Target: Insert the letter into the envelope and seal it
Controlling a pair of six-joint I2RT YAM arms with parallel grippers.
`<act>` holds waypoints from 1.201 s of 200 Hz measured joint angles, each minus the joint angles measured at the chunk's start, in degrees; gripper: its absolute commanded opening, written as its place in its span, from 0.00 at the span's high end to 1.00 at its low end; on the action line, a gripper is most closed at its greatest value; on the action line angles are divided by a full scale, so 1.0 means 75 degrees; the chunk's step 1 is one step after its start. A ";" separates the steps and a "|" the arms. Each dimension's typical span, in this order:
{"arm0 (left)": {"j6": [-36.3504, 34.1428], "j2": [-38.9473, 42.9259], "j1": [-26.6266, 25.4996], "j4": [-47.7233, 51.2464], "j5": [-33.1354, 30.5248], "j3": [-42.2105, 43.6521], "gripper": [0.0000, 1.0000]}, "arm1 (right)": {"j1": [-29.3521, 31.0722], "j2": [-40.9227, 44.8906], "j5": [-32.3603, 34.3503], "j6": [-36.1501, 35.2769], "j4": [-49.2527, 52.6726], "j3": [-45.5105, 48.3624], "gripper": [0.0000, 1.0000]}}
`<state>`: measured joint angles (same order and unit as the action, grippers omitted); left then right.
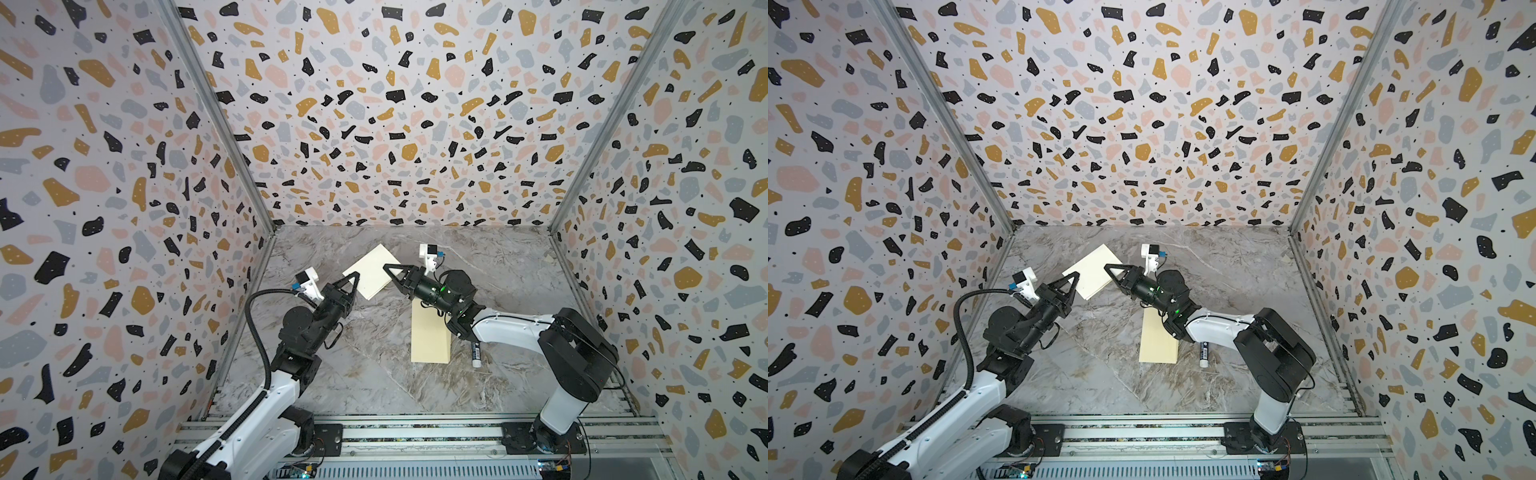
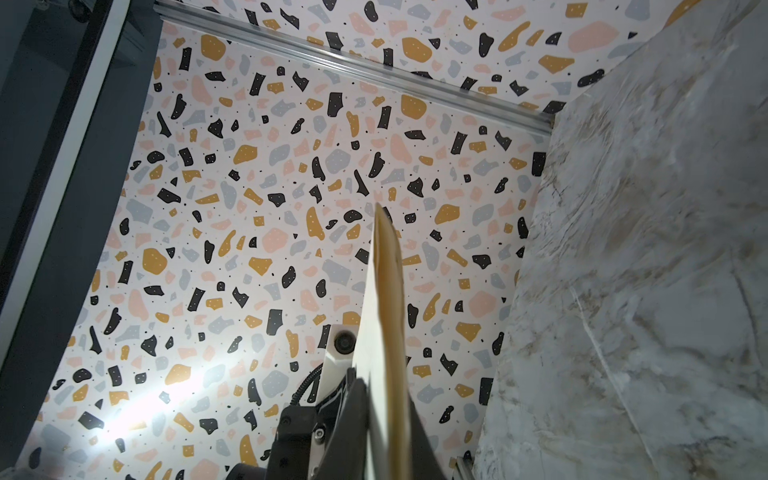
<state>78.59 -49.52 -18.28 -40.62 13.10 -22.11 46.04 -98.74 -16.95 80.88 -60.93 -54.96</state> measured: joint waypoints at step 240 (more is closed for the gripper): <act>-0.7230 -0.0236 -0.0460 0.2358 0.3654 -0.1996 0.35 | -0.1533 0.2827 -0.4806 -0.9119 0.6353 -0.0606 1.00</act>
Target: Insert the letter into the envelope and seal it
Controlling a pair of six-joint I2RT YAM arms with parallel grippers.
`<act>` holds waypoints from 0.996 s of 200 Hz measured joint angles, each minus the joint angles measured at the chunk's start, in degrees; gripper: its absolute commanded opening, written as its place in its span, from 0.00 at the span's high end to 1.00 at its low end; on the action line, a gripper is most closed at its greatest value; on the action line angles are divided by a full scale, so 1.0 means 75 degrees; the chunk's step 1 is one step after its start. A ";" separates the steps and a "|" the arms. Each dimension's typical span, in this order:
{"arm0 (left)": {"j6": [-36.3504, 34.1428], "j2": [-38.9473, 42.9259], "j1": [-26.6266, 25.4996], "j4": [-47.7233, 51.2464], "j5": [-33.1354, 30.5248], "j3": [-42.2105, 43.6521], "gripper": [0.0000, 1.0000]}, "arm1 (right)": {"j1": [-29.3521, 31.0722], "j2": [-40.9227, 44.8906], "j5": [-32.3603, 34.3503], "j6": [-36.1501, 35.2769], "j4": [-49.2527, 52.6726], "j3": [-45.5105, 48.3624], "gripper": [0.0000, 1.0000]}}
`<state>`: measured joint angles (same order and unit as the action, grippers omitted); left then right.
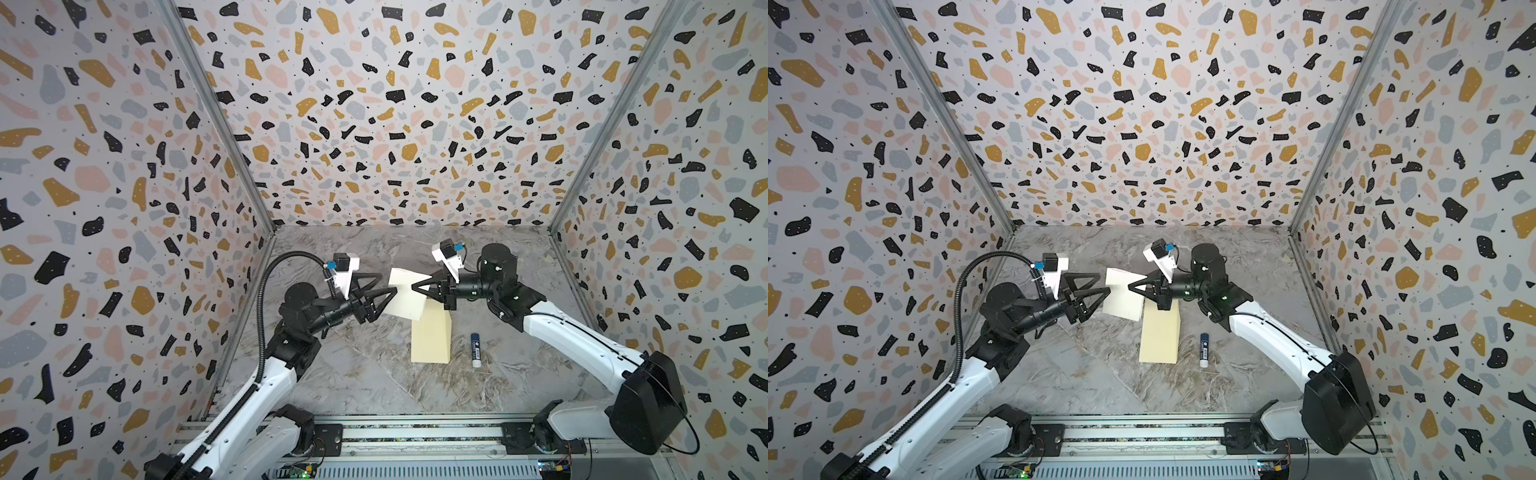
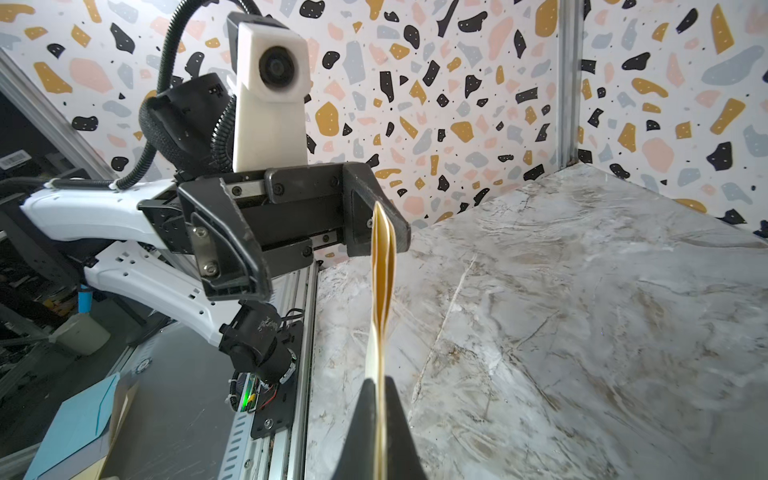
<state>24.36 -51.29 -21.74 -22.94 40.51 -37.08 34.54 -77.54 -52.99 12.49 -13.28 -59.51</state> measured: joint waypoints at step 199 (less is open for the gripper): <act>0.0886 -0.0079 -0.0490 -0.0787 -0.1944 0.0708 1.00 | -0.0096 0.1070 0.5508 0.1250 0.2224 0.1125 0.22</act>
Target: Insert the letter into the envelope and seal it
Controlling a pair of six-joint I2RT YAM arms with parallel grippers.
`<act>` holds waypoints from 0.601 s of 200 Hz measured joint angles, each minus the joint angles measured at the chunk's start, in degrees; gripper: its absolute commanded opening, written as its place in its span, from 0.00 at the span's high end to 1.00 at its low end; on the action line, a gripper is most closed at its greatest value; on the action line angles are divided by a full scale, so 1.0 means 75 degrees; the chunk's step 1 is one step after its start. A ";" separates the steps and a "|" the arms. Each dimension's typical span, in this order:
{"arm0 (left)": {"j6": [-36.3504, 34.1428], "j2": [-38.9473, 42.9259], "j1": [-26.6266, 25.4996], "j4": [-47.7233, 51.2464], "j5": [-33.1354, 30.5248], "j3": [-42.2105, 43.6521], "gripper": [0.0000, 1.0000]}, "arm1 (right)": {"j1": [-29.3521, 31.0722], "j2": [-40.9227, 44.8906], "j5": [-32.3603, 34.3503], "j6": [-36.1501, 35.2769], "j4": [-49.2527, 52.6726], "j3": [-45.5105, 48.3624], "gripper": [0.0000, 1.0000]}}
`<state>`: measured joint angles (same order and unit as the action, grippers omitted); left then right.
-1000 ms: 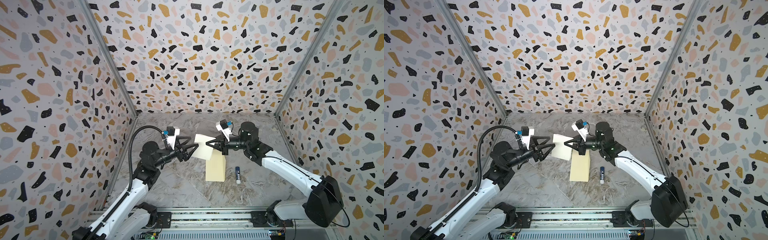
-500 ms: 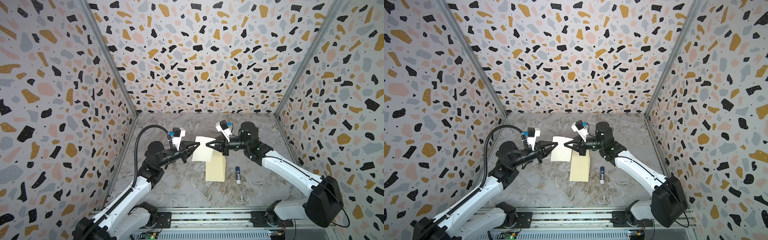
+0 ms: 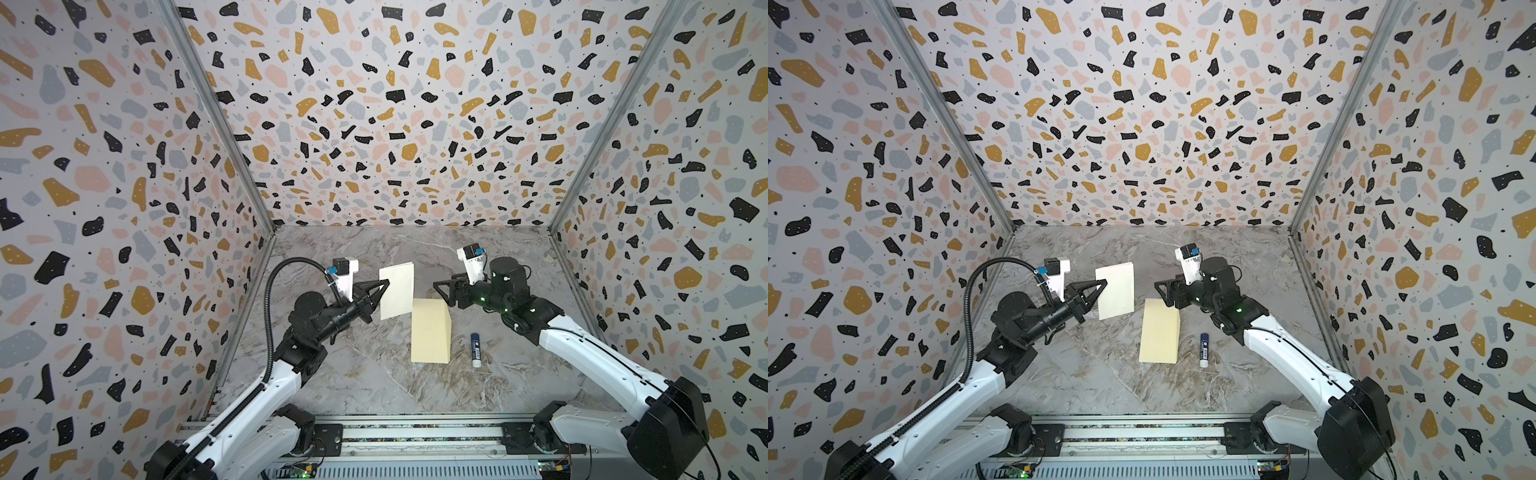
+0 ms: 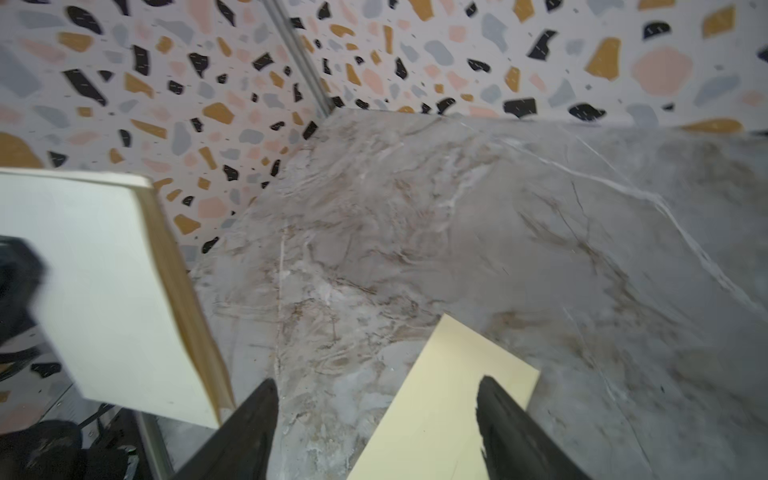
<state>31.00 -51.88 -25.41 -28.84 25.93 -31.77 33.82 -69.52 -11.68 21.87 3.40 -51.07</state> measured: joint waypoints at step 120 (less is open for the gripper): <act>0.0248 -0.0015 -0.0009 -0.0163 -0.0341 0.0175 1.00 | 0.0804 -0.1778 0.1883 0.1425 0.0262 0.1119 0.70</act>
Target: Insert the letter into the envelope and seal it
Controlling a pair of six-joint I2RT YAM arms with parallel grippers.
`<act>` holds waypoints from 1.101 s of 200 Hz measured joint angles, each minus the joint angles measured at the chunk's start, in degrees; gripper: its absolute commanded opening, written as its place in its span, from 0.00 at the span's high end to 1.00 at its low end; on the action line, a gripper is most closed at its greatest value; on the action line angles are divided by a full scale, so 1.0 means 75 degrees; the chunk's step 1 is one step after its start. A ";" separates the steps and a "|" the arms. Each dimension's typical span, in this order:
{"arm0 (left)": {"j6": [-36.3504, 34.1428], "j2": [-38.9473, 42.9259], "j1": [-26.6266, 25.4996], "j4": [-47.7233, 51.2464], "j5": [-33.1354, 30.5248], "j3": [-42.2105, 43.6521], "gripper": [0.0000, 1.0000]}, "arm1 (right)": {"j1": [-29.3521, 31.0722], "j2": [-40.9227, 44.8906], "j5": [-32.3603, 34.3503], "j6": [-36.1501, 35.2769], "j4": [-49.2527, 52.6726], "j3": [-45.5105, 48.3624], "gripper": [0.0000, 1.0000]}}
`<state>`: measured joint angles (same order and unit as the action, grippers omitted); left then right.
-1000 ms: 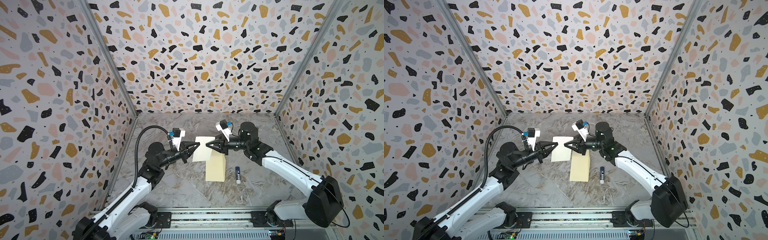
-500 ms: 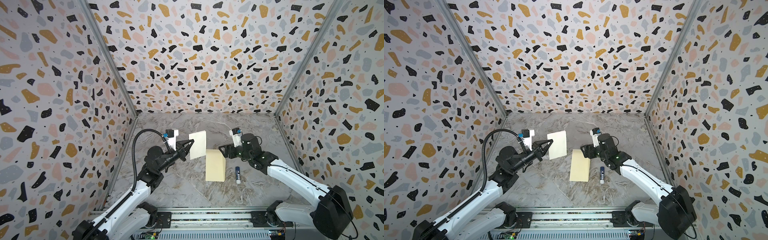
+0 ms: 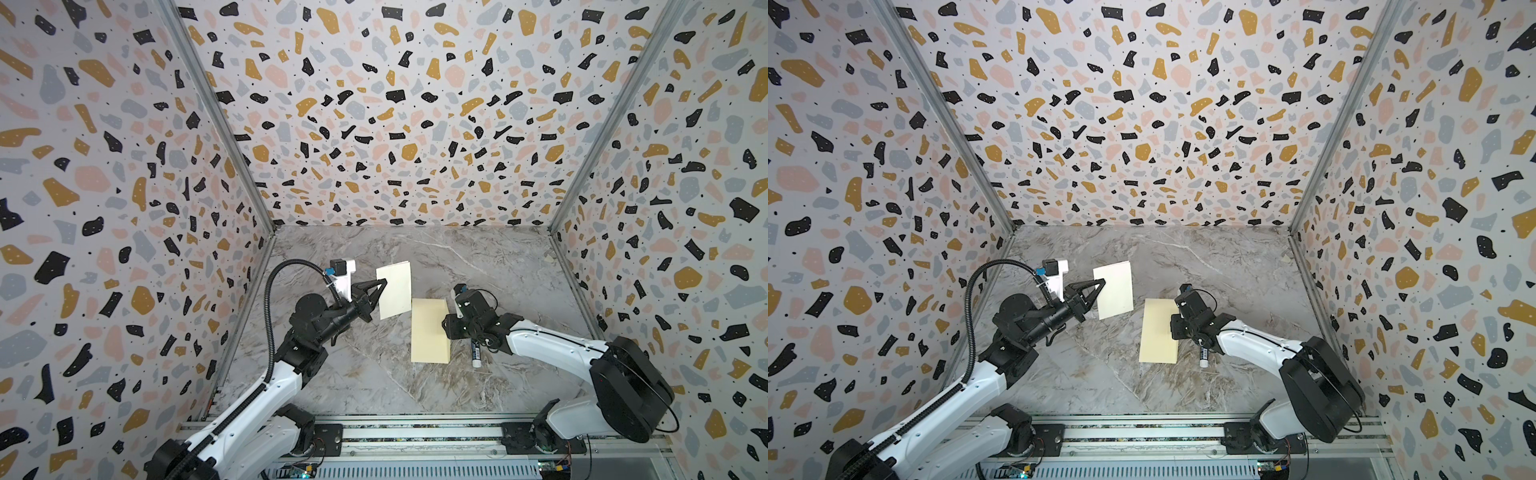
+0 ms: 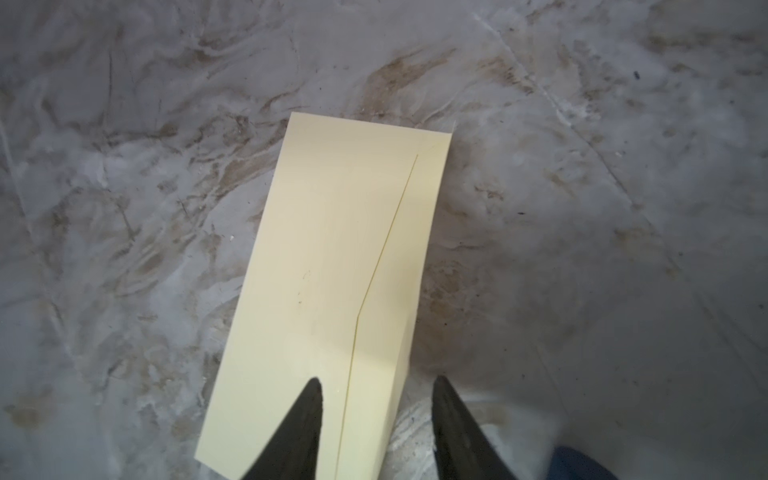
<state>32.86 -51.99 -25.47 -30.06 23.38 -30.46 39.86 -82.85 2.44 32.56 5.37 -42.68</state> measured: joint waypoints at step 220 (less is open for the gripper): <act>0.0181 -0.0050 -0.0003 -0.0003 -0.0236 0.0055 1.00 | -0.0516 -0.2833 -0.0895 -0.1017 -0.0315 -0.2681 0.84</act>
<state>34.22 -52.36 -25.50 -30.09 21.61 -30.04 35.99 -104.09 -4.27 24.93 3.01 -62.78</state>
